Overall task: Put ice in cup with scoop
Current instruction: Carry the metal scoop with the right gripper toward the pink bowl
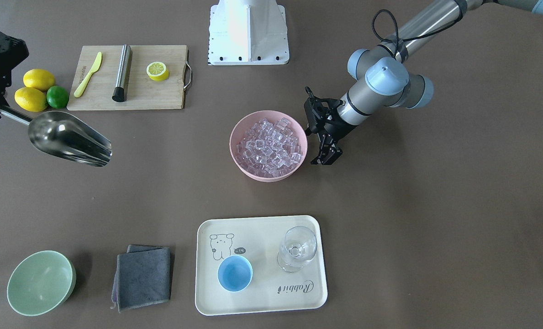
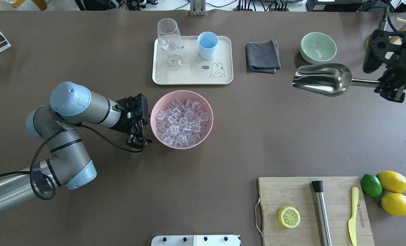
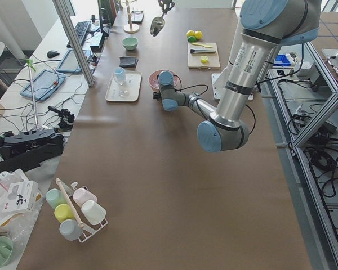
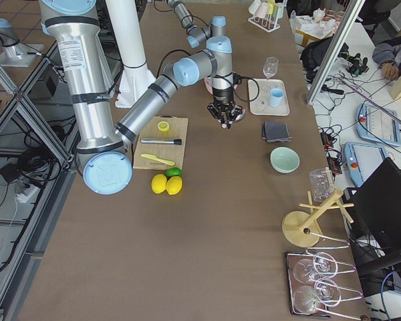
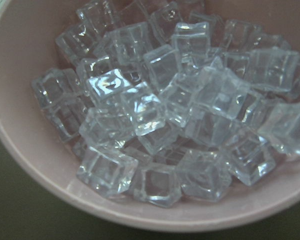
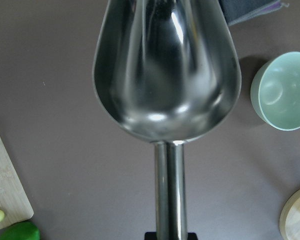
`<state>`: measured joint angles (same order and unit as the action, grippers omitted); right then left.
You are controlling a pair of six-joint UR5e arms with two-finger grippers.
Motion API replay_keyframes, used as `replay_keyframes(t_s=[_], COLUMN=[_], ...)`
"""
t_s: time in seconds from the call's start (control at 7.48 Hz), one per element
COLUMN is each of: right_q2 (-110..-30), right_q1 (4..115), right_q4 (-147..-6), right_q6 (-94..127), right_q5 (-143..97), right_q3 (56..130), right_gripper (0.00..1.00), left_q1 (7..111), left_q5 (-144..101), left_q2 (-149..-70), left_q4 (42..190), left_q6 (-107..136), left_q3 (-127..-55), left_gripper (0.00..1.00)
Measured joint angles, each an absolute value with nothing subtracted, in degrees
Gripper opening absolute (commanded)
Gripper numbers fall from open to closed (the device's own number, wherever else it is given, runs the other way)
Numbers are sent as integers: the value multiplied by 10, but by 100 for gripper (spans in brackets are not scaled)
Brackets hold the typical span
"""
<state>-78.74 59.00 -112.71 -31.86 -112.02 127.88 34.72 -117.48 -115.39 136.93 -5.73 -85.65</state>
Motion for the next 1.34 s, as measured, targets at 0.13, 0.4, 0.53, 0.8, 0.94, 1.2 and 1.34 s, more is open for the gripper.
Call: replay_keyframes(t_s=[0.13,0.4,0.53,0.8,0.94,1.2,1.34], right_q2=[-734,-663,-648,-606,-582,-522,-485], right_q1=[552,510,499,469,458,447,443], right_q4=[-1197,-1275,-1285,-1290,-1291,-1313,-1343], right_q6=[-317,-313,-313,-310,-306,-304,-304], right_q5=[-1085,-1054,-1049,-1040,-1038,-1037,-1036], right_q3=[1279,1280,1281,1258,1235,1190,1169], right_gripper=[0,0,0,0,0,0,0], left_q1=[347,347,347,347,347,347,347], left_q5=[-1175,-1175,-1175,-1175,-1175,-1176,-1176], left_q2=[-1155,-1156,-1156,-1156,-1156,-1156,-1156], left_q4=[1370,1370,1370,1371,1371,1371,1371], left_q6=[-57,-57,-57,-57,-57,-57,-57], left_q3=[-856,-856,-856,-856,-856,-857,-857], left_gripper=[99,99,99,99,99,99,99])
